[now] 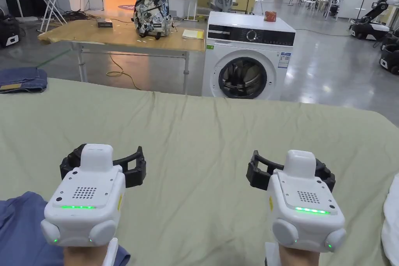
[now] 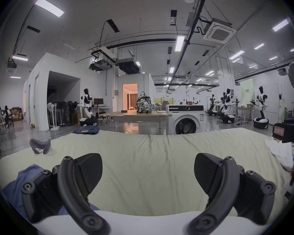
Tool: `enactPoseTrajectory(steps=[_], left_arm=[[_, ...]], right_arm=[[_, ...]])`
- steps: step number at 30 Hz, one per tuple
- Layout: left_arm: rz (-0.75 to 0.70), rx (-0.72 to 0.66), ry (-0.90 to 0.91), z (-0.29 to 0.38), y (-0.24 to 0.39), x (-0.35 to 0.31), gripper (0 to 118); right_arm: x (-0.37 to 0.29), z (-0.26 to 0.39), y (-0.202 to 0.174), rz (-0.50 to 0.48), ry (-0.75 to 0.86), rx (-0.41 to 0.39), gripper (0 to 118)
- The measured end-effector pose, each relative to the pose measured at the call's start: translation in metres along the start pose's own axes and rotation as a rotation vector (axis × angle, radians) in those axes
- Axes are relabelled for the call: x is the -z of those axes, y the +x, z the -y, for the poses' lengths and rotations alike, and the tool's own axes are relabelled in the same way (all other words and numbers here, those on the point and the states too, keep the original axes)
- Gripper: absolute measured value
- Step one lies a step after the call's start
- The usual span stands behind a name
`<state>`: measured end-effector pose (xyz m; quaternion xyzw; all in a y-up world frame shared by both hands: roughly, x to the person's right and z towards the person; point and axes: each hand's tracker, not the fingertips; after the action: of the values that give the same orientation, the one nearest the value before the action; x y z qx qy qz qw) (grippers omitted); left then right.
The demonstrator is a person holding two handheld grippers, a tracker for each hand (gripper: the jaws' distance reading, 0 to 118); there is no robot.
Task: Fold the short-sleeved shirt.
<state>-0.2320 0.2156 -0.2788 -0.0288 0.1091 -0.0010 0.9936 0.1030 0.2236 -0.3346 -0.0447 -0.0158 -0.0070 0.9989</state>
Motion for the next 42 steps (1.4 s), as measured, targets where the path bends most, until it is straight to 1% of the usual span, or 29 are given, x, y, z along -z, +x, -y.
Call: enactPoseTrajectory(steps=[2, 7, 11, 15, 16, 17, 18, 20, 21, 22, 23, 24, 25, 26, 27, 28, 29, 31, 32, 33, 34, 35, 36, 37, 38, 39, 40, 41, 42], left_arm=[[-0.020, 0.014, 0.006, 0.001, -0.001, -0.002, 109], [-0.012, 0.062, 0.009, -0.001, 0.003, -0.004, 109], [-0.003, 0.140, 0.027, 0.000, 0.009, -0.006, 109], [0.002, 0.140, 0.015, 0.001, 0.007, -0.009, 109], [0.008, 0.082, 0.004, 0.001, 0.002, -0.009, 109], [0.013, -0.001, -0.003, -0.001, -0.004, -0.008, 109], [0.018, -0.097, -0.013, -0.002, -0.013, -0.007, 109], [0.047, -0.386, -0.019, -0.003, -0.033, -0.007, 109], [0.057, -0.503, -0.012, -0.002, -0.041, -0.007, 109], [0.056, -0.600, -0.010, -0.002, -0.047, -0.007, 109], [0.042, -0.622, 0.003, -0.003, -0.048, -0.008, 109], [0.037, -0.556, 0.021, -0.004, -0.045, -0.010, 109], [0.025, -0.420, 0.035, -0.008, -0.035, -0.010, 109], [0.004, -0.183, 0.004, -0.013, -0.018, -0.010, 109], [-0.005, 0.075, -0.015, -0.017, -0.005, -0.008, 109], [-0.018, 0.337, -0.010, -0.011, 0.011, -0.008, 109], [-0.023, 0.565, 0.019, -0.006, 0.022, -0.009, 109], [-0.038, 0.933, 0.074, 0.007, 0.035, -0.009, 109], [-0.060, 1.075, 0.080, 0.015, 0.039, -0.007, 109], [-0.073, 1.175, 0.096, 0.019, 0.040, -0.006, 109], [-0.073, 1.227, 0.116, 0.009, 0.043, -0.022, 109], [-0.075, 1.232, 0.122, 0.007, 0.044, -0.025, 109], [-0.069, 1.218, 0.117, 0.004, 0.045, -0.028, 109], [-0.060, 1.170, 0.108, -0.001, 0.046, -0.033, 109], [-0.059, 1.098, 0.089, -0.006, 0.037, -0.029, 109], [-0.062, 0.986, 0.062, -0.012, 0.037, -0.031, 109], [-0.039, 0.832, 0.025, -0.020, 0.035, -0.033, 109], [-0.025, 0.656, -0.009, -0.029, 0.030, -0.035, 109], [-0.024, 0.482, -0.044, -0.020, 0.015, -0.016, 109]], right_arm=[[-0.002, 0.003, -0.002, 0.019, -0.001, -0.025, 118], [-0.006, 0.008, -0.007, 0.015, -0.004, -0.074, 118], [-0.008, 0.007, -0.010, 0.013, -0.003, -0.064, 118], [-0.005, 0.009, -0.011, 0.021, -0.042, -0.076, 118], [-0.004, 0.008, -0.008, 0.010, -0.060, -0.031, 118], [-0.005, 0.006, -0.003, 0.005, -0.076, 0.058, 118], [-0.006, 0.004, 0.003, -0.006, -0.078, 0.163, 118], [-0.007, -0.001, 0.017, -0.036, -0.075, 0.404, 118], [-0.007, -0.003, 0.022, -0.036, -0.075, 0.485, 118], [-0.007, -0.005, 0.024, -0.026, -0.069, 0.534, 118], [-0.008, -0.007, 0.023, -0.023, -0.050, 0.542, 118], [-0.008, -0.008, 0.021, -0.022, -0.036, 0.511, 118], [-0.008, -0.012, 0.013, -0.015, -0.003, 0.410, 118], [-0.006, -0.016, 0.003, -0.027, 0.011, 0.224, 118], [-0.005, -0.019, -0.009, -0.041, 0.019, 0.006, 118], [-0.005, -0.019, -0.025, -0.031, 0.029, -0.278, 118], [-0.006, -0.015, -0.039, -0.008, 0.062, -0.533, 118], [-0.008, 0.002, -0.055, 0.050, 0.183, -0.973, 118], [-0.011, 0.009, -0.056, 0.056, 0.235, -1.148, 118], [-0.014, 0.014, -0.058, 0.059, 0.270, -1.273, 118], [-0.015, 0.020, -0.058, 0.069, 0.299, -1.369, 118], [-0.016, 0.024, -0.056, 0.075, 0.322, -1.425, 118], [-0.016, 0.027, -0.054, 0.075, 0.321, -1.449, 118], [-0.017, 0.028, -0.054, 0.088, 0.322, -1.450, 118], [-0.017, 0.028, -0.055, 0.092, 0.308, -1.410, 118], [-0.017, 0.026, -0.054, 0.100, 0.271, -1.339, 118], [-0.017, 0.022, -0.052, 0.100, 0.238, -1.237, 118], [-0.018, 0.017, -0.051, 0.083, 0.189, -1.103, 118], [-0.018, 0.011, -0.049, 0.064, 0.137, -0.960, 118]])
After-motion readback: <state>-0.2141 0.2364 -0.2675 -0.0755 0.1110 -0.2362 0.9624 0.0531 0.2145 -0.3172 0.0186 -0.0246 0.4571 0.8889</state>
